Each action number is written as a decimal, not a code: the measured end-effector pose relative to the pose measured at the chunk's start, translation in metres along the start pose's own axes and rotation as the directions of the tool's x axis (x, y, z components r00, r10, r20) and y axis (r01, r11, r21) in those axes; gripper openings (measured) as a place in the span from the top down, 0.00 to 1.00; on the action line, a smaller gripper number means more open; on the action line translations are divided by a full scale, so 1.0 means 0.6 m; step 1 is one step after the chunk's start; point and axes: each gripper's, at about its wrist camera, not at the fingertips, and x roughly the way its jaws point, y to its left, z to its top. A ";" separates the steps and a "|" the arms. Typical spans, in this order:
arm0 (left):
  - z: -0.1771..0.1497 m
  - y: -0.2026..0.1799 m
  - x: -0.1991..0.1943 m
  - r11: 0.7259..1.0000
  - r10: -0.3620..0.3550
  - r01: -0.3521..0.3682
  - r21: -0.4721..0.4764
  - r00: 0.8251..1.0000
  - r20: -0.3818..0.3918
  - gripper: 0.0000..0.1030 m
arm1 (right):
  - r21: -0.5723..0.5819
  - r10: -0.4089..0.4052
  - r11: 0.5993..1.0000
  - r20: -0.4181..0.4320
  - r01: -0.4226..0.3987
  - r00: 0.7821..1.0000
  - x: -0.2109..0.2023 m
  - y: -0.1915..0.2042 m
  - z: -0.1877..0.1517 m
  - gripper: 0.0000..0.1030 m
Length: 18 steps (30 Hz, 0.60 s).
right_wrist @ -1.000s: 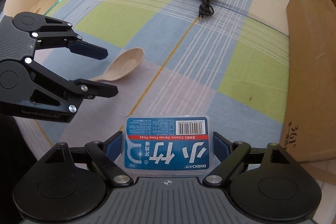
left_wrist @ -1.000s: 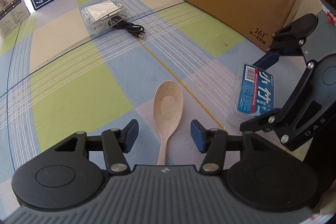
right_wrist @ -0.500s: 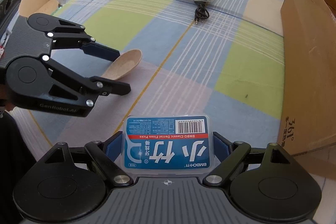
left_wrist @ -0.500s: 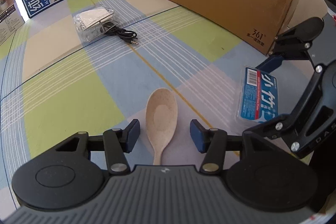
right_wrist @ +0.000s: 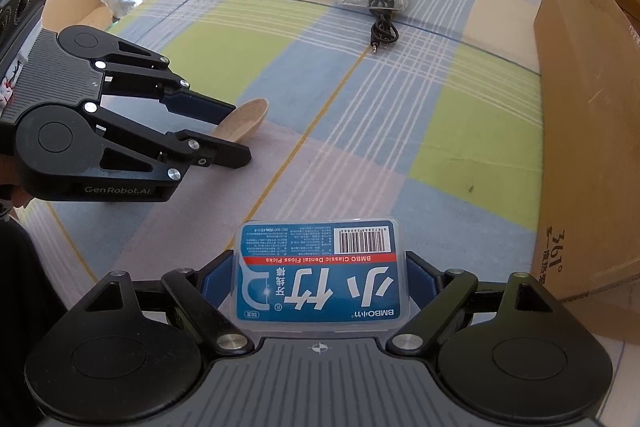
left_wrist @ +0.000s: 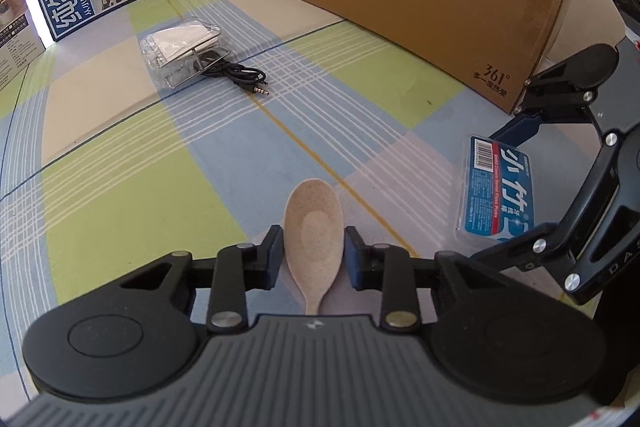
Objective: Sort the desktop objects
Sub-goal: 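Lift the floss box and wooden spoon off the table with both tools, then carry the held floss box and spoon over the cardboard box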
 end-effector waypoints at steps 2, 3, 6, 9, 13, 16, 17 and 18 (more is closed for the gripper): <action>0.001 -0.003 -0.001 1.000 0.008 -0.008 0.002 1.000 -0.007 0.74 | 0.005 -0.009 1.000 0.008 0.009 1.000 -0.002 0.000 -0.002 0.19; 0.002 -0.004 -0.001 1.000 0.012 -0.012 0.002 1.000 -0.009 0.74 | 0.006 -0.015 1.000 0.013 0.015 1.000 -0.003 0.000 -0.003 0.19; 0.001 -0.006 -0.004 1.000 0.022 -0.022 0.004 1.000 -0.014 0.74 | 0.015 -0.023 1.000 0.024 0.022 0.999 -0.008 -0.002 -0.005 0.19; -0.004 -0.005 -0.010 1.000 0.021 -0.021 -0.011 1.000 -0.008 0.74 | 0.023 -0.034 0.999 0.041 0.033 0.999 -0.016 -0.003 -0.006 0.19; -0.004 -0.005 -0.024 0.999 0.028 -0.028 -0.035 1.000 0.006 0.74 | 0.033 -0.042 0.999 0.062 0.040 0.997 -0.028 -0.003 -0.004 0.19; -0.001 -0.007 -0.033 0.999 0.034 -0.033 -0.038 0.999 0.017 0.74 | 0.037 -0.047 0.998 0.072 0.044 0.996 -0.035 -0.002 -0.003 0.19; 0.001 -0.007 -0.035 0.999 0.035 -0.034 -0.040 0.999 0.020 0.74 | 0.039 -0.047 0.998 0.075 0.044 0.996 -0.038 -0.002 -0.003 0.19; 0.002 -0.008 -0.038 0.999 0.035 -0.034 -0.043 0.999 0.022 0.74 | 0.042 -0.048 0.998 0.078 0.045 0.996 -0.041 -0.002 -0.004 0.19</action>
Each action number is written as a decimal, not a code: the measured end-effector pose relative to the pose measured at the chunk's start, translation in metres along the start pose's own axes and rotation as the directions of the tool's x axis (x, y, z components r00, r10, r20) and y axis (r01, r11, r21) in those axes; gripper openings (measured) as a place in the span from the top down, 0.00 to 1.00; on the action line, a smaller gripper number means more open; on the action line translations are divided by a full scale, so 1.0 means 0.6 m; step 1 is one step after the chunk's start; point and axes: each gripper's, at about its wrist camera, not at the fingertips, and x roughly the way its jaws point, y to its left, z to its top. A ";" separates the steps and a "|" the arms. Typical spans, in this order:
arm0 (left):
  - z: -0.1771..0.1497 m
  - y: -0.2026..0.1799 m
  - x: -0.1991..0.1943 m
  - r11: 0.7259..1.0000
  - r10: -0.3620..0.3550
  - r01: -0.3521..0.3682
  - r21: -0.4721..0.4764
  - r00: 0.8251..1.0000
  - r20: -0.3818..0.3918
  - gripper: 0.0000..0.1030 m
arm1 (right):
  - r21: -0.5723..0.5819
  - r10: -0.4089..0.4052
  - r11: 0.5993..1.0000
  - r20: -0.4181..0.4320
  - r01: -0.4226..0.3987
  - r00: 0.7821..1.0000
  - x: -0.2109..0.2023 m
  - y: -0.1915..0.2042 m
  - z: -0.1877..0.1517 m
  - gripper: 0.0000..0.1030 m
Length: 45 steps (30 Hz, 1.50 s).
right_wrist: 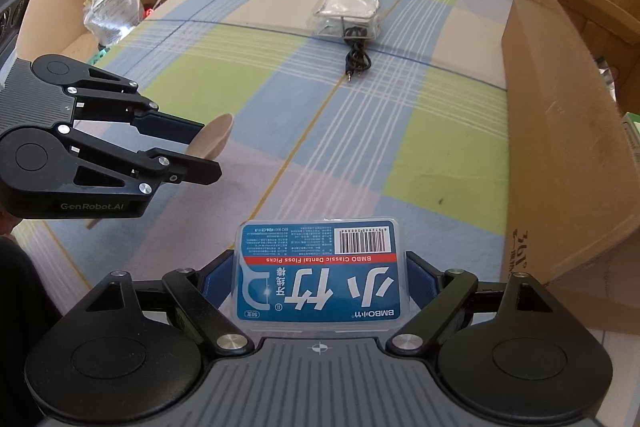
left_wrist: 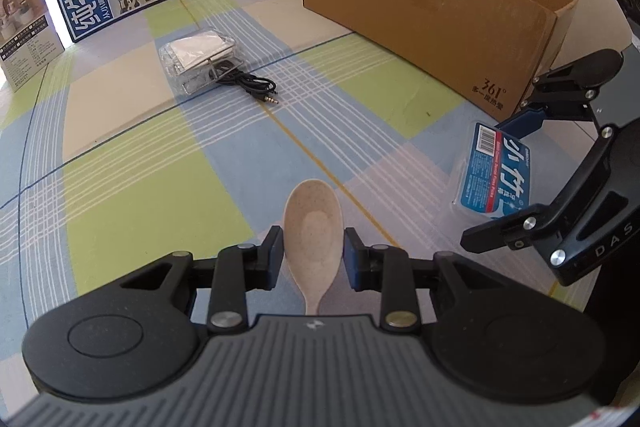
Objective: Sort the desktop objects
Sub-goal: 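Carry the held floss box and spoon over the cardboard box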
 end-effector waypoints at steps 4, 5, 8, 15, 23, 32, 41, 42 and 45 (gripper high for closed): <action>0.007 -0.005 -0.010 1.000 0.003 -0.003 -0.004 1.000 0.007 0.74 | 0.004 -0.002 1.000 0.007 0.002 1.000 -0.010 -0.001 -0.003 0.19; 0.008 -0.007 -0.012 1.000 0.004 -0.004 -0.005 1.000 0.009 0.74 | 0.005 -0.003 1.000 0.009 0.003 1.000 -0.013 -0.001 -0.003 0.19; 0.012 -0.012 -0.018 1.000 0.008 -0.008 -0.009 1.000 0.010 0.74 | 0.009 -0.005 1.000 0.013 0.005 1.000 -0.022 -0.004 -0.005 0.19; 0.017 -0.030 -0.032 1.000 0.008 -0.007 -0.018 1.000 0.011 0.74 | 0.013 -0.013 1.000 0.032 0.012 0.999 -0.046 -0.009 -0.010 0.19; 0.025 -0.051 -0.049 1.000 0.006 -0.006 -0.018 1.000 0.009 0.74 | 0.017 -0.025 1.000 0.053 0.024 0.998 -0.074 -0.015 -0.016 0.19; 0.047 -0.083 -0.075 1.000 0.005 -0.006 0.024 1.000 0.022 0.74 | 0.032 -0.042 0.999 0.105 0.039 0.994 -0.131 -0.031 -0.021 0.19; 0.091 -0.127 -0.100 0.997 0.008 -0.012 0.071 0.999 0.051 0.74 | 0.057 -0.087 0.995 0.175 0.078 0.981 -0.201 -0.051 -0.024 0.19; 0.096 -0.132 -0.103 0.997 0.007 -0.011 0.073 0.998 0.055 0.74 | 0.064 -0.095 0.994 0.181 0.085 0.979 -0.209 -0.057 -0.026 0.19; 0.115 -0.150 -0.111 0.997 -0.002 -0.003 0.075 0.998 0.069 0.74 | 0.088 -0.121 0.991 0.194 0.105 0.973 -0.232 -0.076 -0.033 0.19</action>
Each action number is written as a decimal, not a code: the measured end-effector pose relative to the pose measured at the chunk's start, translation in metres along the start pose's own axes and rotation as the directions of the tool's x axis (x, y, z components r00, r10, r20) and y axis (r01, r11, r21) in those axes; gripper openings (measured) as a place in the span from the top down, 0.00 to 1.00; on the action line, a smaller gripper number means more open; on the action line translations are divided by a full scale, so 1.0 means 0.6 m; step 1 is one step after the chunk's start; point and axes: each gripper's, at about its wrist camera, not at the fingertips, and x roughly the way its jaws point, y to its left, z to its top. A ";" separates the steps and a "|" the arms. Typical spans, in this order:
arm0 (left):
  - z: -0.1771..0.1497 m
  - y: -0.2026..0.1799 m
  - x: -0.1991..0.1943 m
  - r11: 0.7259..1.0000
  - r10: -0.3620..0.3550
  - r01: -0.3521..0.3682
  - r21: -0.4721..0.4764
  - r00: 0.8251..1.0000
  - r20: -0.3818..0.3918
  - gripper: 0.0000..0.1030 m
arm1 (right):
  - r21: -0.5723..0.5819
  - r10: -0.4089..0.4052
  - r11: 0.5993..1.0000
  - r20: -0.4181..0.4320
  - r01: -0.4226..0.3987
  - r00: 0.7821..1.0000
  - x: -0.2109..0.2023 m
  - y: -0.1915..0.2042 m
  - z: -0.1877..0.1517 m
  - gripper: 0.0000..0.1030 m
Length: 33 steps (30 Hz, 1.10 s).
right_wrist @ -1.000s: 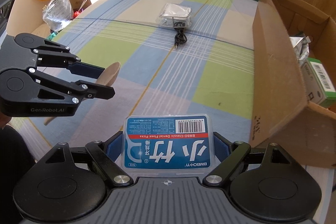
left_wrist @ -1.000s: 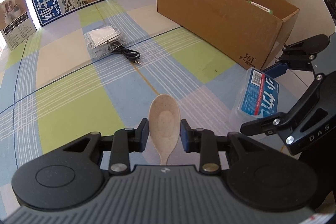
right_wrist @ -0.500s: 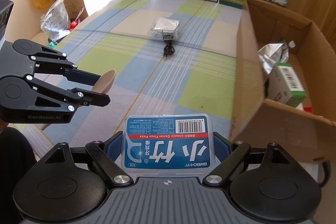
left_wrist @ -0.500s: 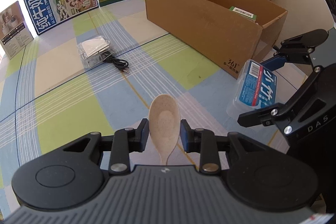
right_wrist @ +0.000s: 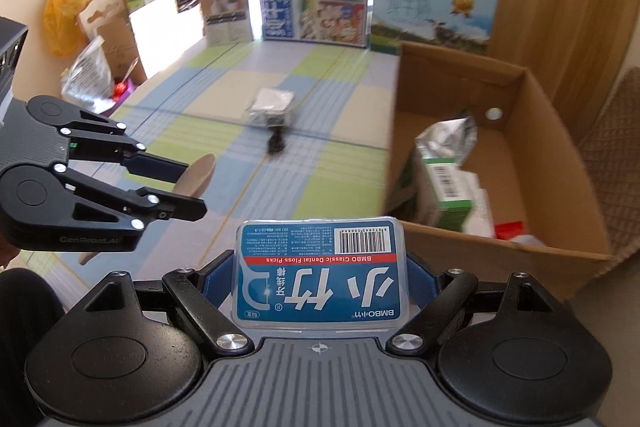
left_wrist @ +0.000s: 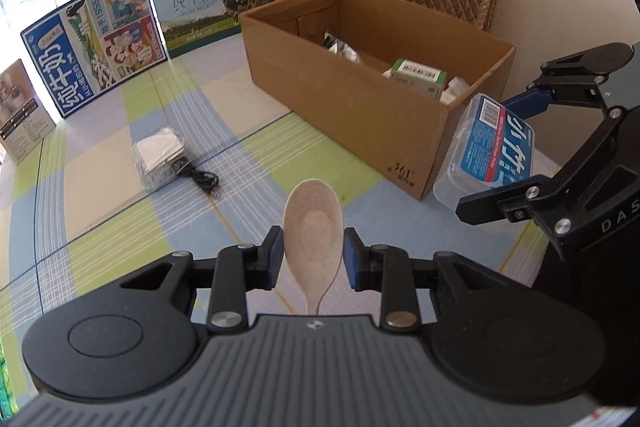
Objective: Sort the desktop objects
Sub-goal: 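Carry the held floss box and spoon over the cardboard box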
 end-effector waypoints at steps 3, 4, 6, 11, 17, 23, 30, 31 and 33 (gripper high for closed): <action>0.019 -0.020 -0.005 1.000 -0.011 0.011 0.007 1.000 0.011 0.74 | 0.021 -0.024 0.999 0.015 0.024 1.000 -0.022 -0.024 -0.001 0.19; 0.025 -0.027 -0.006 1.000 -0.016 0.016 0.008 1.000 0.015 0.74 | 0.027 -0.033 0.999 0.020 0.032 0.999 -0.028 -0.032 -0.001 0.19; 0.037 -0.040 -0.006 1.000 -0.027 0.027 0.007 0.999 0.023 0.74 | 0.038 -0.050 0.998 0.029 0.049 0.998 -0.041 -0.048 -0.001 0.19; 0.069 -0.072 -0.003 0.999 -0.054 0.054 0.002 0.997 0.048 0.74 | 0.069 -0.092 0.994 0.055 0.088 0.994 -0.068 -0.087 0.010 0.19; 0.116 -0.107 0.002 0.997 -0.077 0.076 0.020 0.995 0.070 0.74 | 0.106 -0.125 0.988 0.080 0.116 0.989 -0.080 -0.136 0.025 0.19; 0.155 -0.130 0.015 0.996 -0.093 0.091 0.021 0.992 0.082 0.74 | 0.128 -0.150 0.982 0.088 0.138 0.985 -0.078 -0.183 0.039 0.19; 0.188 -0.148 0.043 0.993 -0.114 0.115 -0.006 0.989 0.089 0.74 | 0.149 -0.173 0.976 0.087 0.159 0.981 -0.071 -0.233 0.049 0.19; 0.192 -0.150 0.047 0.993 -0.116 0.117 -0.010 0.989 0.089 0.74 | 0.150 -0.175 0.976 0.086 0.161 0.981 -0.070 -0.238 0.050 0.19; 0.201 -0.153 0.057 0.992 -0.118 0.121 -0.022 0.989 0.088 0.74 | 0.152 -0.179 0.975 0.085 0.165 0.980 -0.066 -0.247 0.053 0.19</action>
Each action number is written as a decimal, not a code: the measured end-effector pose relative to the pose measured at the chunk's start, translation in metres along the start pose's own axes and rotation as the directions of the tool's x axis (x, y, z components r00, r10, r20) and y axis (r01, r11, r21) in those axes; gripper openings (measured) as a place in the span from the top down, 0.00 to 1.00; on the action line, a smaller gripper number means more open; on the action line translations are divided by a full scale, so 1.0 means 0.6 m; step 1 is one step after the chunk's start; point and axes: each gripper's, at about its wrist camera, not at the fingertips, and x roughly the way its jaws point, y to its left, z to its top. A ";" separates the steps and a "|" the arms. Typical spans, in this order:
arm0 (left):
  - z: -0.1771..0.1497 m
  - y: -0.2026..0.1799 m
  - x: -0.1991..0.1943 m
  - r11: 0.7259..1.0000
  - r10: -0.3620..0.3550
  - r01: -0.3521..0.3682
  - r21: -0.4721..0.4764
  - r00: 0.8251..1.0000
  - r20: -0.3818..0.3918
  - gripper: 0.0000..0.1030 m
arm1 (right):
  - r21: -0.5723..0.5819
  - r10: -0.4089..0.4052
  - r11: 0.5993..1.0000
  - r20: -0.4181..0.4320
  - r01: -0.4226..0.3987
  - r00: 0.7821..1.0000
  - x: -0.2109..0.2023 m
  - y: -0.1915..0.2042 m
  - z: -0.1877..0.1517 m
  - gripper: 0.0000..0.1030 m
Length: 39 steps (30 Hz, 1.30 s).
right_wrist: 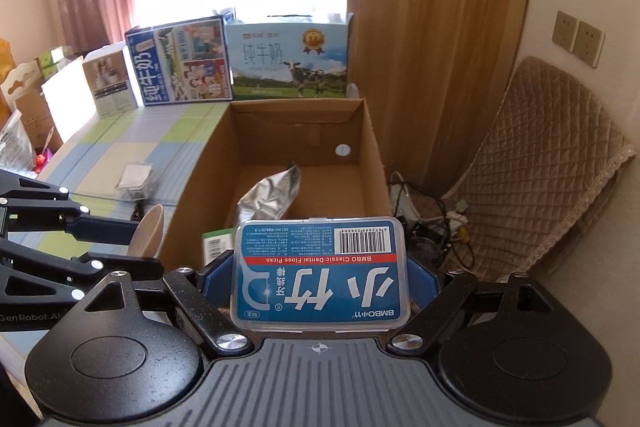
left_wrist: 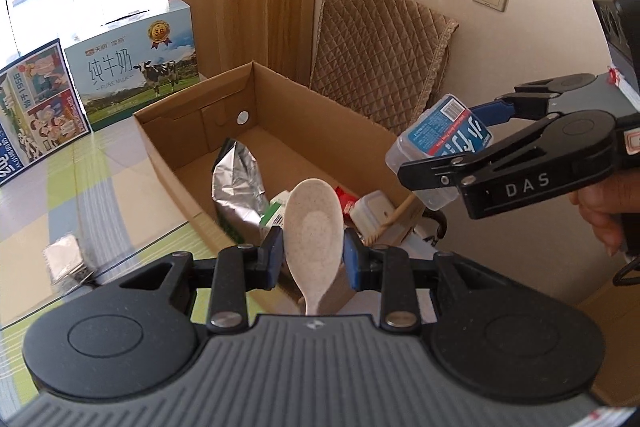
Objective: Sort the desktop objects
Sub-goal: 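Carry the held floss box and spoon over the cardboard box, then open both tools to drop the floss box and spoon in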
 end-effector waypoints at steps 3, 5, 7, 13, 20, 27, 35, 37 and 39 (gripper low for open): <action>0.009 -0.001 0.016 1.000 0.000 0.000 -0.012 1.000 -0.002 0.74 | 0.002 -0.002 1.000 -0.006 0.002 1.000 0.012 -0.010 0.007 0.19; 0.017 -0.001 0.026 1.000 0.000 0.000 -0.022 1.000 -0.003 0.74 | 0.004 -0.003 1.000 -0.011 0.003 1.000 0.022 -0.016 0.013 0.19; 0.024 0.000 0.035 0.999 0.002 -0.002 -0.033 1.000 -0.004 0.74 | 0.007 -0.003 1.000 -0.015 0.003 1.000 0.032 -0.021 0.018 0.19; 0.043 0.009 0.068 0.997 -0.007 0.007 -0.076 1.000 -0.009 0.74 | 0.012 -0.001 1.000 -0.025 0.001 1.000 0.060 -0.030 0.033 0.19; 0.058 0.018 0.098 0.998 -0.010 0.008 -0.061 1.000 -0.022 0.74 | -0.046 0.000 0.999 -0.044 -0.002 0.999 0.084 -0.035 0.039 0.19; 0.073 0.037 0.121 0.998 -0.020 0.018 -0.053 0.999 -0.033 0.74 | -0.129 0.009 0.991 -0.067 -0.017 0.998 0.103 -0.035 0.043 0.19; 0.100 0.062 0.151 0.998 -0.051 0.050 -0.030 0.997 -0.049 0.74 | -0.304 0.042 0.950 -0.102 -0.072 0.994 0.125 -0.014 0.041 0.19; 0.108 0.066 0.158 0.998 -0.058 0.057 -0.014 0.997 -0.055 0.74 | -0.357 0.054 0.929 -0.115 -0.092 0.992 0.130 -0.010 0.040 0.19; 0.115 0.069 0.164 0.998 -0.069 0.069 0.008 0.996 -0.057 0.74 | -0.412 0.059 0.905 -0.128 -0.107 0.990 0.136 -0.005 0.039 0.19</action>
